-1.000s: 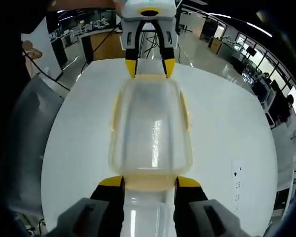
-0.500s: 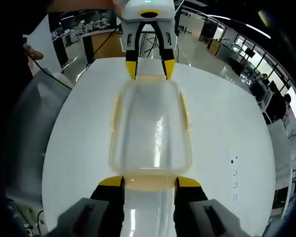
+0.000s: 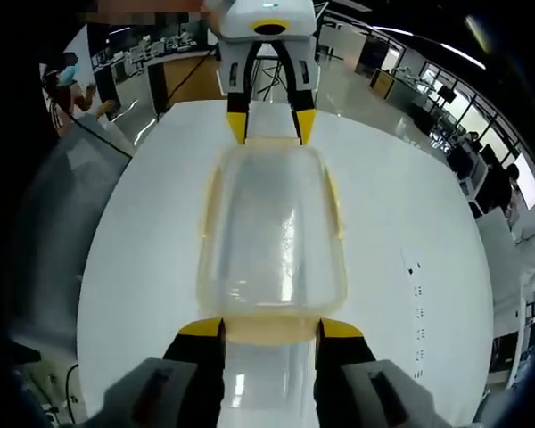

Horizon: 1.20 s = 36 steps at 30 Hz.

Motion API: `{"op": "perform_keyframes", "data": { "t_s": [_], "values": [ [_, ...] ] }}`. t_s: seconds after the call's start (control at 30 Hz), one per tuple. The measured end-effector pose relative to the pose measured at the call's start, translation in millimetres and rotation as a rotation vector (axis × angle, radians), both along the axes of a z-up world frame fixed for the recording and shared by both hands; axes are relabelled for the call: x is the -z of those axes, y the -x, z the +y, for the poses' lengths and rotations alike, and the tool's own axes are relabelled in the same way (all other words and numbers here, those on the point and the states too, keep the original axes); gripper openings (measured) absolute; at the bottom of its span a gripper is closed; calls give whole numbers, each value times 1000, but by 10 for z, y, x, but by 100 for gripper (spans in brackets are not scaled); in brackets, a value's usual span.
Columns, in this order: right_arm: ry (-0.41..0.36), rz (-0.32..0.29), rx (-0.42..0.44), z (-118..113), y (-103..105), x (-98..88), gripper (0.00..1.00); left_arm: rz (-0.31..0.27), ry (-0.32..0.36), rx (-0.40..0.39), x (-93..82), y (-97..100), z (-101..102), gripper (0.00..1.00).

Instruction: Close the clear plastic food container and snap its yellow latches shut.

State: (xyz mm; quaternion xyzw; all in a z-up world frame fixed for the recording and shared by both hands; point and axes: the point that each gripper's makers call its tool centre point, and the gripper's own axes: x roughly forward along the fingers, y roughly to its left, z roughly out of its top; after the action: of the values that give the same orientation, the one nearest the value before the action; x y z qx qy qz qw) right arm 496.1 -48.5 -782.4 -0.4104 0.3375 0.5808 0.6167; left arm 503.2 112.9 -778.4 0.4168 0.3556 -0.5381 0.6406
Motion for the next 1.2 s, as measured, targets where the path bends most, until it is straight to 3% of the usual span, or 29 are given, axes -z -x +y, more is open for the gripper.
{"op": "perform_keyframes", "data": {
  "t_s": [1.2],
  "values": [
    [44,-10,22,-749,71,-1,37,-12,19,-2,-50,67,-759,36]
  ]
}}
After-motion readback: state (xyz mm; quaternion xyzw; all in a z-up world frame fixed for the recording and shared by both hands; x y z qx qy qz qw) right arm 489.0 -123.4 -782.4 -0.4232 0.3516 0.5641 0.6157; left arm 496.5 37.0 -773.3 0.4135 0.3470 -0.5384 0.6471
